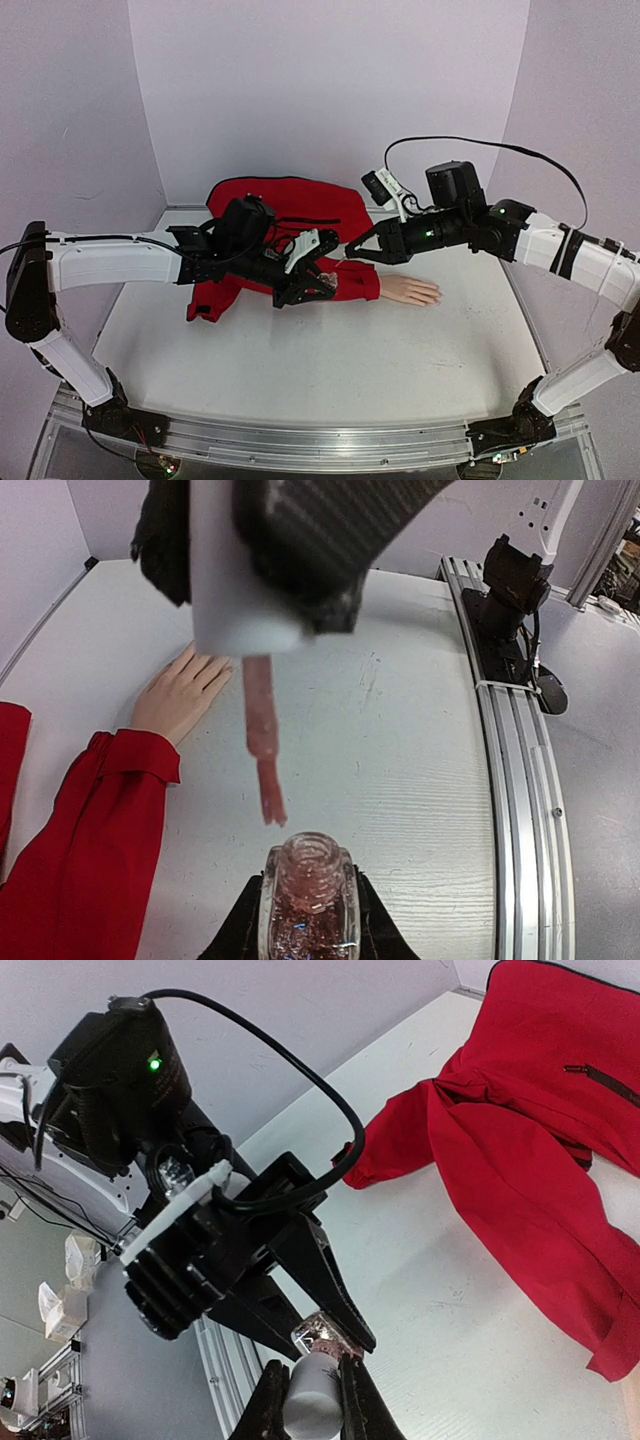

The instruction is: Paint the nails

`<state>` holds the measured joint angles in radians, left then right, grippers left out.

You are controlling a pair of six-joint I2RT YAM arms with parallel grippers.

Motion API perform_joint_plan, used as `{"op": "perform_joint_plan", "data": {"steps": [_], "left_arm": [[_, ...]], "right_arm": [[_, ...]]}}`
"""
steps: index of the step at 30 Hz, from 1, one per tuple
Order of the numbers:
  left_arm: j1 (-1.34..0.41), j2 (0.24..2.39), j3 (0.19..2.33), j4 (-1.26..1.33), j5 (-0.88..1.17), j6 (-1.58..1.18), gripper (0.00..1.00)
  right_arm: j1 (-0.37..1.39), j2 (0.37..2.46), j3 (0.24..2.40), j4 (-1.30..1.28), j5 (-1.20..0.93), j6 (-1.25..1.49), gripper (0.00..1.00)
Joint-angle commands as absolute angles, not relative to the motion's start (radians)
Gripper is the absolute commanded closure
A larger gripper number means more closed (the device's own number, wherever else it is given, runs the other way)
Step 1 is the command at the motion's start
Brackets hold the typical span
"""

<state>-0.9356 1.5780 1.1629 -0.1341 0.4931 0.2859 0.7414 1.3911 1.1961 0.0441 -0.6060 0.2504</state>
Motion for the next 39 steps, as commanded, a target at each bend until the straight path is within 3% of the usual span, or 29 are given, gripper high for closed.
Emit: {"op": "perform_joint_plan", "data": {"steps": [1,39], "left_arm": [[-0.942,1.574,1.219,-0.126,0.479,0.302,1.00],[-0.943,1.576,1.214,-0.130,0.465,0.311,1.00]], "right_arm": [[0.758,1.411,1.248,0.026,-0.577,0.224,1.00],[0.793,1.451,1.273,-0.026,-0.533,0.192,1.00]]}}
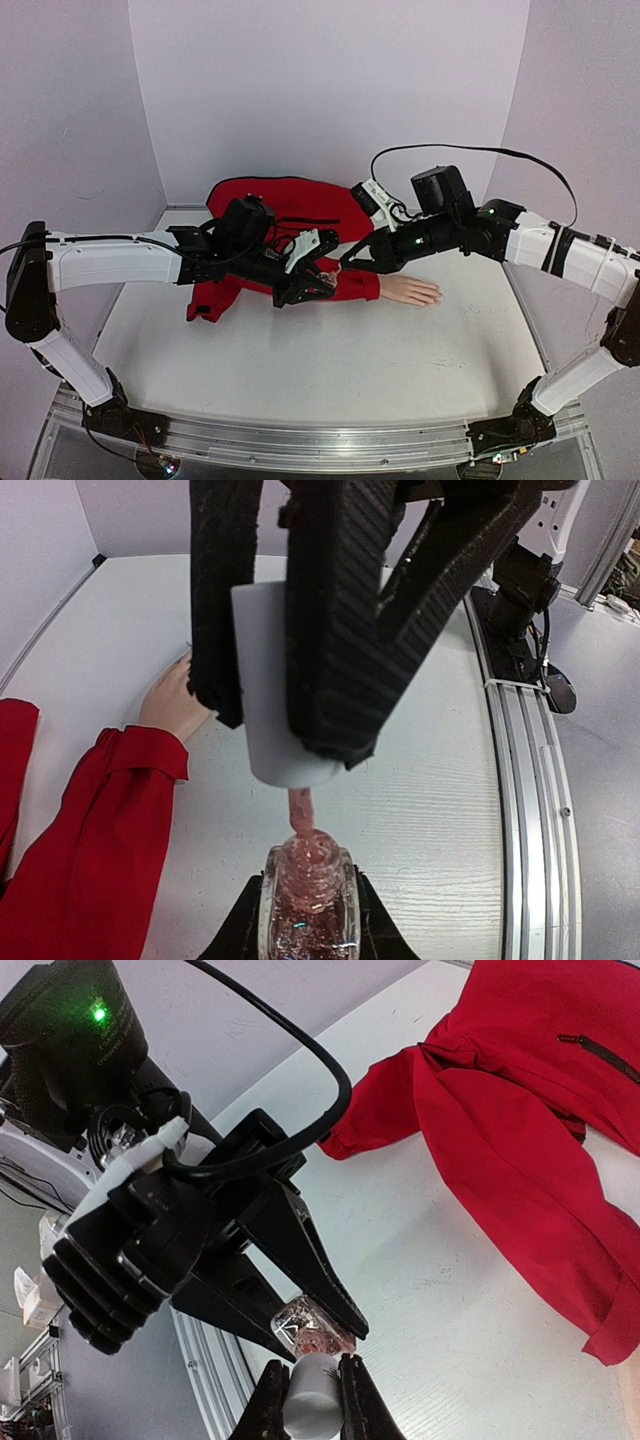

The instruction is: Paint the nails

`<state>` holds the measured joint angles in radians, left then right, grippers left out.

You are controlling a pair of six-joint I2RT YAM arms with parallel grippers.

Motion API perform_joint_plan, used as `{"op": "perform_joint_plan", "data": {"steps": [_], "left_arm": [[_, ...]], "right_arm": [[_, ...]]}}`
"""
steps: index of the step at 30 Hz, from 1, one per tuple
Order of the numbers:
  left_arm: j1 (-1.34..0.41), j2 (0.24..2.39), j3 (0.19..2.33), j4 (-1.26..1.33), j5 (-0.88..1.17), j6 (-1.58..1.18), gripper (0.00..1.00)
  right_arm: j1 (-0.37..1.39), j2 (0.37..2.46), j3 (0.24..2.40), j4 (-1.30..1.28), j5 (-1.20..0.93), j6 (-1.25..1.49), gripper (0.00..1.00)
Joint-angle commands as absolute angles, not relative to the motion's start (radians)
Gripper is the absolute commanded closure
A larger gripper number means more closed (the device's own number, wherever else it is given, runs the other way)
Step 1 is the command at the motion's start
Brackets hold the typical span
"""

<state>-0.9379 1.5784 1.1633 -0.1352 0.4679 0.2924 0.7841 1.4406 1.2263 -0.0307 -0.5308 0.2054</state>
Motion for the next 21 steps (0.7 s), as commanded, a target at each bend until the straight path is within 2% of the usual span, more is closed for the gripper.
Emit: {"op": "perform_joint_plan", "data": {"steps": [1,21], "left_arm": [[-0.943,1.577,1.213,-0.130,0.464,0.312,1.00],[-0.944,1.557,1.210,-0.129,0.443,0.306,1.00]], "right_arm": [[0.794,1.454,1.276,-0.026,-0.535,0.192,1.00],[0.803,1.493,1.250,-0.024,-0.572,0.189,1.00]]}}
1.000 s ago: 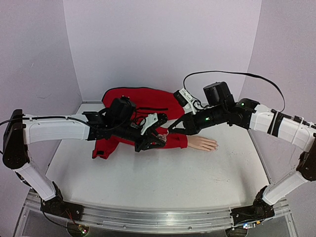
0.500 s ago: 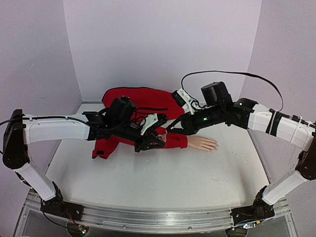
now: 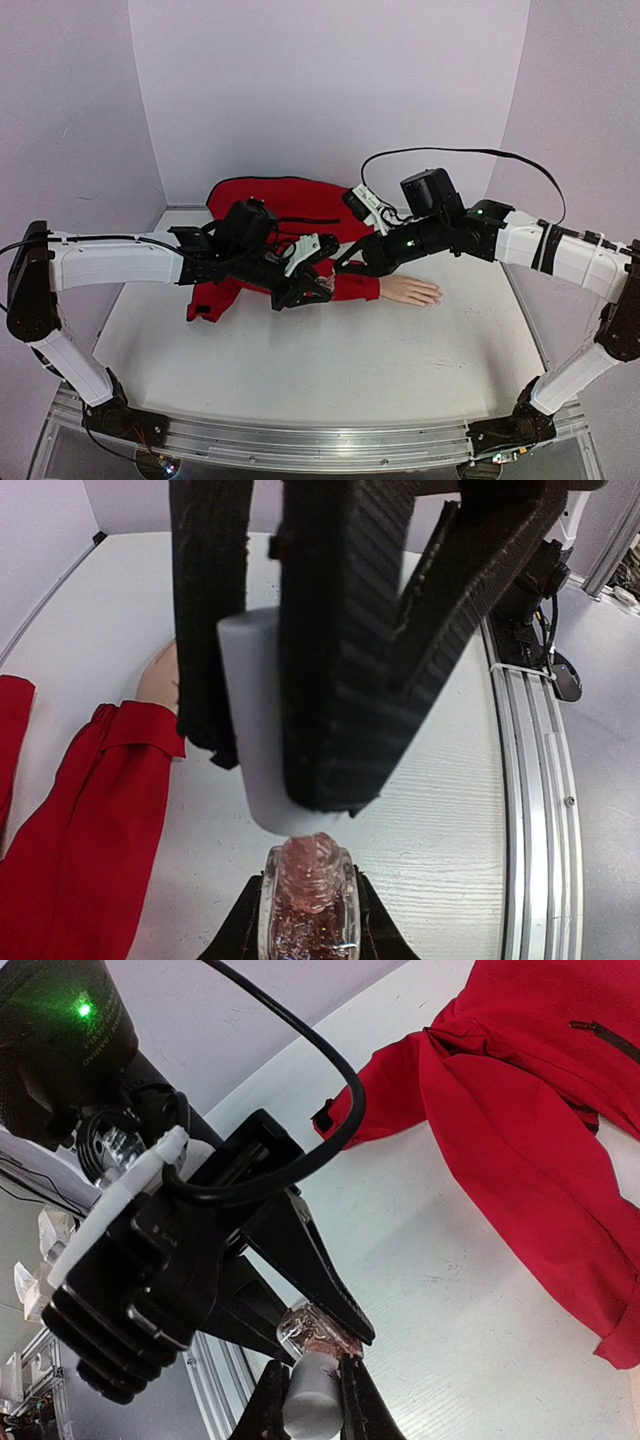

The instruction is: Paint the nails

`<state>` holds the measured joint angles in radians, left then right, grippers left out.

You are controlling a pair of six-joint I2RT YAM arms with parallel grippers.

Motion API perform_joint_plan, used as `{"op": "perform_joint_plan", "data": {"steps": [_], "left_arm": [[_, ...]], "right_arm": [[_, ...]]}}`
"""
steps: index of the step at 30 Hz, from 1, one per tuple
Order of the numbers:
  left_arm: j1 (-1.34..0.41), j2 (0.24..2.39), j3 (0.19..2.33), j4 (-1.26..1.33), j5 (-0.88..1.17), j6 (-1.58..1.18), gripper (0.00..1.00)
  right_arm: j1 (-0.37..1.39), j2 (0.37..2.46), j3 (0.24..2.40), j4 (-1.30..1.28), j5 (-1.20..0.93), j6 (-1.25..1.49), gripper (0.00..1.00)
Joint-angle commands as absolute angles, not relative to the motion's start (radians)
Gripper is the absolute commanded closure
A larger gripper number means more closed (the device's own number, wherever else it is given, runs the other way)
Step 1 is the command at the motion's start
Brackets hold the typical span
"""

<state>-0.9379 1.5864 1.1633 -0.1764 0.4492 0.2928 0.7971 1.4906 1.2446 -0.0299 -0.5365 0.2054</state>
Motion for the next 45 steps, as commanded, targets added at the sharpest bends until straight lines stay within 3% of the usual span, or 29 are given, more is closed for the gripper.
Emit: {"op": "perform_joint_plan", "data": {"steps": [1,14,21,30,39,45], "left_arm": [[-0.943,1.556,1.209,-0.129,0.439,0.308,1.00],[-0.943,1.517,1.213,-0.124,0.533,0.315,1.00],[-0.925,1.506,1.250,-0.123,0.721,0.281,1.00],[-0.889,1.509,1.336,-0.112,0.841,0.193,1.00],[-0.893,1.457,1.242,0.254,0.414,0.171,1.00],[-0.928,1.574,1.260,0.484,0.142,0.261,1.00]], "right_arm": [[0.803,1.487,1.242,-0.023,-0.566,0.189,1.00],[0.802,1.494,1.234,-0.016,-0.594,0.140,1.00],[0.802,1.540,1.288,-0.119,-0.801,-0.061,1.00],[0.801,1.589,1.329,-0.224,-0.740,-0.182,1.00],[0.802,1.673,1.351,-0.174,-0.712,-0.081,1.00],[0.820,1.770,1.419,-0.174,-0.455,0.202,1.00]]}}
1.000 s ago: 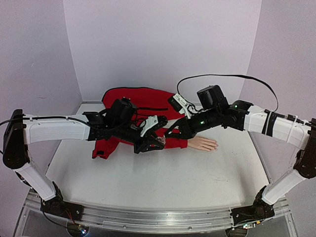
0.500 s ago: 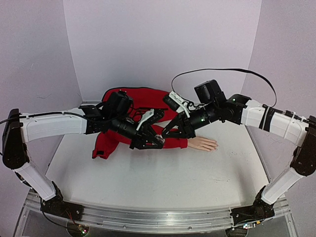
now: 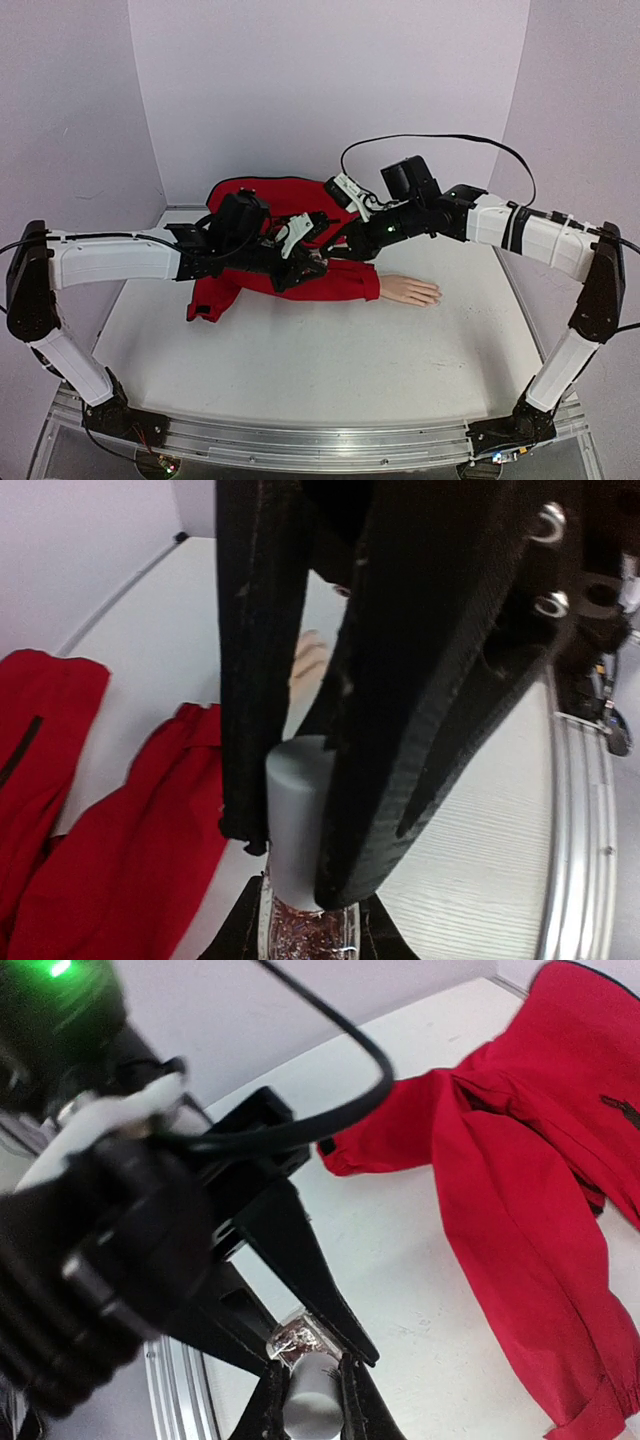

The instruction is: Paint the nails

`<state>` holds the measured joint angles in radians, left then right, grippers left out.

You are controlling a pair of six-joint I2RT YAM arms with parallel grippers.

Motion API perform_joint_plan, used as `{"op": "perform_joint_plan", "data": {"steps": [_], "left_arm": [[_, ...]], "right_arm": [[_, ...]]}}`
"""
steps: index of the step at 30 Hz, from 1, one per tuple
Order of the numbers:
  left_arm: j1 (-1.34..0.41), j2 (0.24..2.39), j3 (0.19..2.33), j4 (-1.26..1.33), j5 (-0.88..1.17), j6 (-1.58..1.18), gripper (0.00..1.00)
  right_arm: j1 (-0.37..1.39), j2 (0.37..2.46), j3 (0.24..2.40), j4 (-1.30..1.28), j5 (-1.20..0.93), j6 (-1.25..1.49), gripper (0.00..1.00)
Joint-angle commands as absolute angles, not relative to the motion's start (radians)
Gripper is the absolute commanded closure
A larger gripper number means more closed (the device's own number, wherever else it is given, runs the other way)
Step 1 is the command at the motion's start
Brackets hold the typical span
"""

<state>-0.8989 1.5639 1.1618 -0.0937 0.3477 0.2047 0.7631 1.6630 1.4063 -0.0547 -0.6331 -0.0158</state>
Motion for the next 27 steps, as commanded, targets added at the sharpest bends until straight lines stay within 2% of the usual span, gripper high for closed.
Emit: {"op": "perform_joint_plan", "data": {"steps": [1,4,7,11,15,16,21,27], "left_arm": [[-0.930,1.604,1.274,0.520,0.108,0.269,1.00],[-0.943,1.677,1.323,0.619,0.017,0.271,1.00],[-0.960,1.707,1.330,0.668,-0.057,0.272,1.00],[-0.969,1.675,1.267,0.675,-0.058,0.241,1.00],[-0.969,1.598,1.153,0.664,-0.008,0.201,1.00],[-0.969,1.581,1.127,0.648,-0.004,0.191,1.00],[-0.968,1.483,1.031,0.502,-0.004,0.145,1.00],[-0.917,1.423,1.032,0.273,0.122,0.039,1.00]], "right_arm": [[0.838,1.781,1.435,-0.175,-0.387,0.264,1.00],[0.890,1.806,1.473,-0.180,-0.133,0.525,1.00],[0.932,1.803,1.477,-0.160,0.025,0.694,1.00],[0.936,1.775,1.488,-0.114,0.081,0.724,1.00],[0.932,1.751,1.510,-0.096,0.038,0.664,1.00],[0.928,1.747,1.515,-0.095,0.024,0.651,0.97],[0.890,1.686,1.512,-0.088,-0.057,0.554,0.70],[0.816,1.553,1.454,-0.089,-0.260,0.378,0.29]]}}
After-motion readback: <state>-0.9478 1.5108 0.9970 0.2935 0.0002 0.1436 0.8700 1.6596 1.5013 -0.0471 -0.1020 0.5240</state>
